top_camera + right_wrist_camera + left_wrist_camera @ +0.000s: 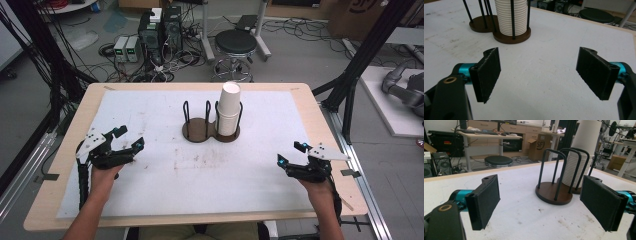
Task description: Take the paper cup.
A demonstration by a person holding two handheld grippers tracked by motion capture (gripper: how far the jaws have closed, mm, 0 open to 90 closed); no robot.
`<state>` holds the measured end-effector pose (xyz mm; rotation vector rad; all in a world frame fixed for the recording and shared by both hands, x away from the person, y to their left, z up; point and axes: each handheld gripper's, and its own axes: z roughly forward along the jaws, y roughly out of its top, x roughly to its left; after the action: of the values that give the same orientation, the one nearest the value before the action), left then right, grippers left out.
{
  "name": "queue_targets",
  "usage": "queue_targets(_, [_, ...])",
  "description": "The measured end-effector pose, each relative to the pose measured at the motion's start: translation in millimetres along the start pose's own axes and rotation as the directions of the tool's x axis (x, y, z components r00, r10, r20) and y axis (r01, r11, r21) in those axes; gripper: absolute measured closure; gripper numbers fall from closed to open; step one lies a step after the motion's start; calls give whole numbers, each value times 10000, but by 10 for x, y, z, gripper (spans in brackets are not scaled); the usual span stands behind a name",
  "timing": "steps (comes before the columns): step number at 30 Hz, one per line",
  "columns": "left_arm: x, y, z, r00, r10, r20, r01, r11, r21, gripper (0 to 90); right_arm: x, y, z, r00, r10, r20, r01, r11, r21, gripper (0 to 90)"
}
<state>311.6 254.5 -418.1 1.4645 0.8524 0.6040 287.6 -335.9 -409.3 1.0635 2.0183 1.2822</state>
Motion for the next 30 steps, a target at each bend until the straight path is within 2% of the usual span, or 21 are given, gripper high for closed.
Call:
queue_targets(10, [5,-6,8,10000,-69,-14,69,10000,30,160,-25,-18,15,9999,144,-32,-144,9999,35,202])
queue_targets(14, [-19,7,14,9996,242,169,-242,9997,13,164,-16,-7,16,9997,143,-210,-143,9999,24,202])
queue_targets(17, [-37,16,-12,9990,333,303,-336,9994,82,172,3,-6,13,9989,336,-339,-333,9994,76,202])
queue_targets(21, [-28,-14,-15,9985,356,412,-357,9994,11,172,39,19,0,9990,205,-387,-204,9998,16,202])
queue_targets(22, [-12,-23,5,9988,77,473,-86,9998,181,172,45,34,2,9990,195,-400,-194,9998,29,202])
queue_targets(23, [-12,-23,5,9988,77,473,-86,9998,181,167,48,43,6,9990,189,-400,-189,9998,16,202])
queue_targets(24, [-12,-34,25,9989,-204,418,189,9992,351,165,55,60,15,9988,208,-450,-209,9998,-17,202])
queue_targets(25, [-11,-34,30,9987,-289,423,269,9985,480,165,60,71,22,9987,217,-470,-217,9998,-6,202])
queue_targets(28, [-17,-23,38,9985,-395,380,368,9970,680,163,82,125,56,9983,140,-560,-140,9999,0,202])
queue_targets(30, [-25,-6,36,9993,-291,242,274,9973,683,156,97,174,68,9981,92,-609,-96,9999,-60,202])
